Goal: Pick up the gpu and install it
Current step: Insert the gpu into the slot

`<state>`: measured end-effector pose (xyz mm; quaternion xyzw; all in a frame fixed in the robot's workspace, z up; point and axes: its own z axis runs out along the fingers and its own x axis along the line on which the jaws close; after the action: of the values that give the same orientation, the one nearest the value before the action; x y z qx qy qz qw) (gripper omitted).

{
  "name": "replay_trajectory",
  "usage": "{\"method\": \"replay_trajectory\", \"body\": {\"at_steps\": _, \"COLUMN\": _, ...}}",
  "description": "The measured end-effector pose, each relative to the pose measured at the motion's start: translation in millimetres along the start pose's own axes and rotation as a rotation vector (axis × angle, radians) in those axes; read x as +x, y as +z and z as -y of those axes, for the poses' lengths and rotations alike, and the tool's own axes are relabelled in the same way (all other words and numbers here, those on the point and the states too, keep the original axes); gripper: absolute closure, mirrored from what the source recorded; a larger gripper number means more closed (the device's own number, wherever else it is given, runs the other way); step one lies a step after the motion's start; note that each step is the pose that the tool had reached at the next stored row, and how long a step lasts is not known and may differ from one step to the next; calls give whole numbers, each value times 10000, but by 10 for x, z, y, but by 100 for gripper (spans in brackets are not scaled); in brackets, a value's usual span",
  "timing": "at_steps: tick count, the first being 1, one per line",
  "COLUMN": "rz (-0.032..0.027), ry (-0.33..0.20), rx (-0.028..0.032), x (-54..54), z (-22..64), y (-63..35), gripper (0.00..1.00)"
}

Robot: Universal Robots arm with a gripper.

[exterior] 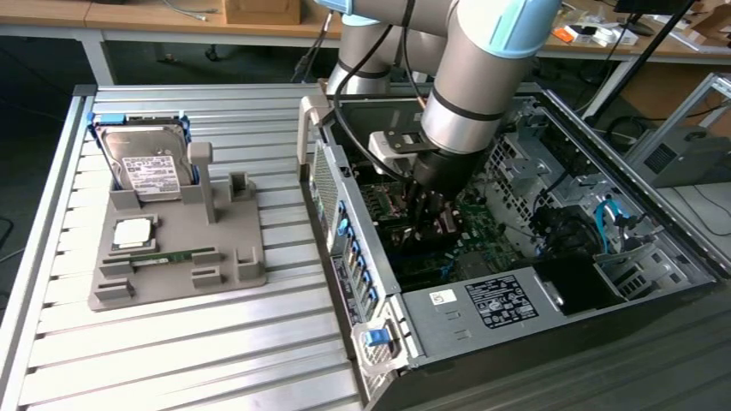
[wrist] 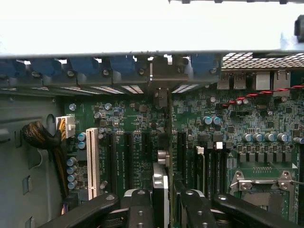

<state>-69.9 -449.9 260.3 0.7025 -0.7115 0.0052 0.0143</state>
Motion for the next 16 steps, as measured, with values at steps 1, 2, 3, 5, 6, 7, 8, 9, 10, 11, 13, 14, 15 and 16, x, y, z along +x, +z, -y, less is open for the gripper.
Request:
{"method": "replay_trajectory", "body": {"at_steps": 1, "rz": 0, "ry": 0, "rx": 0, "x": 0, "z": 0, "y": 0, "gripper": 73}}
{"method": "replay_trajectory", "body": {"at_steps": 2, "rz": -1, "ry": 1, "rx": 0, "x": -1, "z": 0, "y": 0, "gripper": 73}}
{"method": "replay_trajectory", "body": {"at_steps": 3, "rz": -1, "ry": 1, "rx": 0, "x": -1, "z": 0, "y": -1, "gripper": 73}}
{"method": "replay_trajectory", "body": {"at_steps": 5, "rz": -1, "ry": -2, "rx": 0, "x": -2, "z": 0, "y": 0, "gripper": 73}}
{"method": "replay_trajectory", "body": {"at_steps": 6, "rz": -1, "ry": -10, "rx": 0, "x": -1, "z": 0, "y": 0, "gripper": 73}}
{"method": "replay_trajectory", "body": {"at_steps": 7, "rz": 0, "ry": -19, "rx": 0, "x": -2, "z": 0, "y": 0, "gripper": 73}}
{"method": "replay_trajectory", "body": {"at_steps": 8, "rz": -1, "ry": -20, "rx": 0, "x": -1, "z": 0, "y": 0, "gripper": 73}}
{"method": "replay_trajectory", "body": {"at_steps": 9, "rz": -1, "ry": -21, "rx": 0, "x": -1, "z": 0, "y": -1, "gripper": 73}}
{"method": "replay_trajectory", "body": {"at_steps": 10, "rz": -1, "ry": -21, "rx": 0, "x": -2, "z": -1, "y": 0, "gripper": 73}}
{"method": "replay_trajectory", "body": {"at_steps": 11, "rz": -1, "ry": -21, "rx": 0, "x": -2, "z": -2, "y": 0, "gripper": 73}}
{"method": "replay_trajectory", "body": {"at_steps": 13, "rz": -1, "ry": -21, "rx": 1, "x": -2, "z": -2, "y": 0, "gripper": 73}}
{"method": "replay_trajectory", "body": {"at_steps": 14, "rz": -1, "ry": -21, "rx": 0, "x": -2, "z": -3, "y": 0, "gripper": 73}}
{"method": "replay_trajectory", "body": {"at_steps": 15, "rz": -1, "ry": -21, "rx": 0, "x": -1, "z": -3, "y": 1, "gripper": 73}}
{"method": "replay_trajectory", "body": {"at_steps": 16, "rz": -2, "ry": -21, "rx": 0, "x": -2, "z": -3, "y": 2, "gripper": 73}}
